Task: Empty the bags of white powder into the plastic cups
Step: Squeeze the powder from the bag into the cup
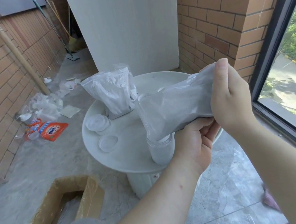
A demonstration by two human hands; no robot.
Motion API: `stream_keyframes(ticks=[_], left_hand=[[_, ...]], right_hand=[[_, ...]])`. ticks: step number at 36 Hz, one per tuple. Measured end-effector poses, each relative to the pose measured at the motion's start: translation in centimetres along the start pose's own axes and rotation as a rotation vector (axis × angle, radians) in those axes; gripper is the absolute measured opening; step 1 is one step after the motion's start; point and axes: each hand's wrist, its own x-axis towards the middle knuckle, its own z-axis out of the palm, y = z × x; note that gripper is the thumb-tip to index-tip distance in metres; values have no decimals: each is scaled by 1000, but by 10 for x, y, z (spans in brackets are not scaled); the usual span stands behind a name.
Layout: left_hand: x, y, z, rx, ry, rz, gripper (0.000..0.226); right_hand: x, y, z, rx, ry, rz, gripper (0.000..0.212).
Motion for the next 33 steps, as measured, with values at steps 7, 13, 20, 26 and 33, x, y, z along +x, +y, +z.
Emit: stream_keyframes(ticks=[7,13,20,26,33], left_hand=[[0,1,1,-6,3,5,31],[1,1,0,-3,-3,7,31],[0,1,2,-8,2,-1,32],[0,1,1,-25,5,-2,30],[-2,1,2,-17,7,-8,29]], right_hand=[[1,3,1,59,15,22,47],[0,2,1,76,25,17,45],[1,-1,-2,161,54,34,41],[2,-4,-6,274,102,60,33],[3,-5,-6,310,124,60,33]])
